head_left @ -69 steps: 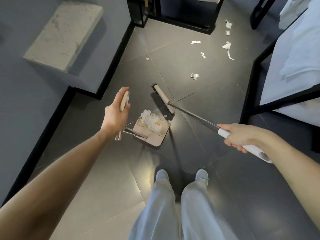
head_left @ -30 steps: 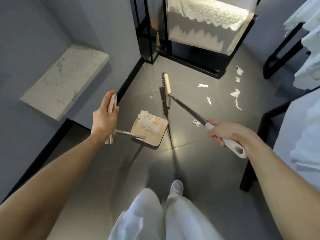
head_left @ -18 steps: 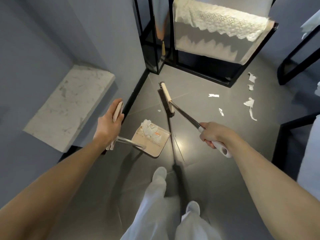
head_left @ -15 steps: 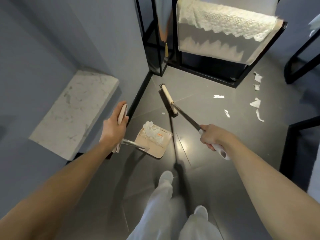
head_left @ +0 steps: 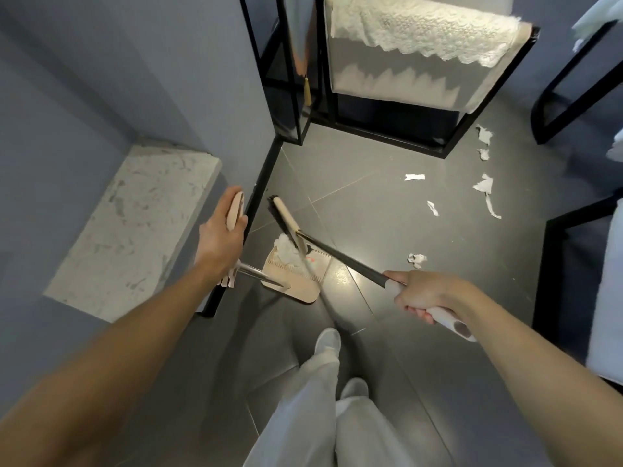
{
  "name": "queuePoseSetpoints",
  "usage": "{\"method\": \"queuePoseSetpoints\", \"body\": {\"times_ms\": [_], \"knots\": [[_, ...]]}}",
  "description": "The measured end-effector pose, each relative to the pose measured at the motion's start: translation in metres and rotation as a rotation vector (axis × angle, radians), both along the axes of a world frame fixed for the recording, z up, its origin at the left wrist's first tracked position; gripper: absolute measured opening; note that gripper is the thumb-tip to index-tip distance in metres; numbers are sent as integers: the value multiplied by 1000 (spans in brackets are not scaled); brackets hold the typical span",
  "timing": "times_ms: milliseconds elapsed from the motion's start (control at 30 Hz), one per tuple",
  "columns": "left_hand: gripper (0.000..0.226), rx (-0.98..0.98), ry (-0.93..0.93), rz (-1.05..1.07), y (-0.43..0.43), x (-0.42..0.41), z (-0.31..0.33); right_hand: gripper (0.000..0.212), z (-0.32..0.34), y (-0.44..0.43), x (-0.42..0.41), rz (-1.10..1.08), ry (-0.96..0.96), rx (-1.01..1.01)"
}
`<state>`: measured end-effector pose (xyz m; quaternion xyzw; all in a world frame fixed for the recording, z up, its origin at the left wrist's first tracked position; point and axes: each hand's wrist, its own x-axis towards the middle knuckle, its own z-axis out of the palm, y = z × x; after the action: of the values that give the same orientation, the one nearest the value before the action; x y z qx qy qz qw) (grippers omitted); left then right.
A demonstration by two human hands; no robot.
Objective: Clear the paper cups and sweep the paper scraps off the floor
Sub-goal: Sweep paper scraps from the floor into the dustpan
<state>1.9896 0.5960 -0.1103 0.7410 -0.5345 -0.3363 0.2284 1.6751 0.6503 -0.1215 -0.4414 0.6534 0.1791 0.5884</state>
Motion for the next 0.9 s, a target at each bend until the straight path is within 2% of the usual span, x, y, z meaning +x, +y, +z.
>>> {"method": "queuePoseSetpoints", "body": {"times_ms": [267, 467, 700, 900], "knots": [[50, -26, -70, -176, 44, -19, 14, 78, 35, 63, -36, -99, 7, -129], [50, -63, -43, -289, 79, -29, 14, 78, 36, 115, -64, -196, 53, -144], [51, 3, -66, -445, 91, -28, 12, 54, 20, 169, -46, -210, 171, -165], [48, -6, -21, -468, 89, -33, 3, 74, -5, 170, -2, -237, 113, -88]]}}
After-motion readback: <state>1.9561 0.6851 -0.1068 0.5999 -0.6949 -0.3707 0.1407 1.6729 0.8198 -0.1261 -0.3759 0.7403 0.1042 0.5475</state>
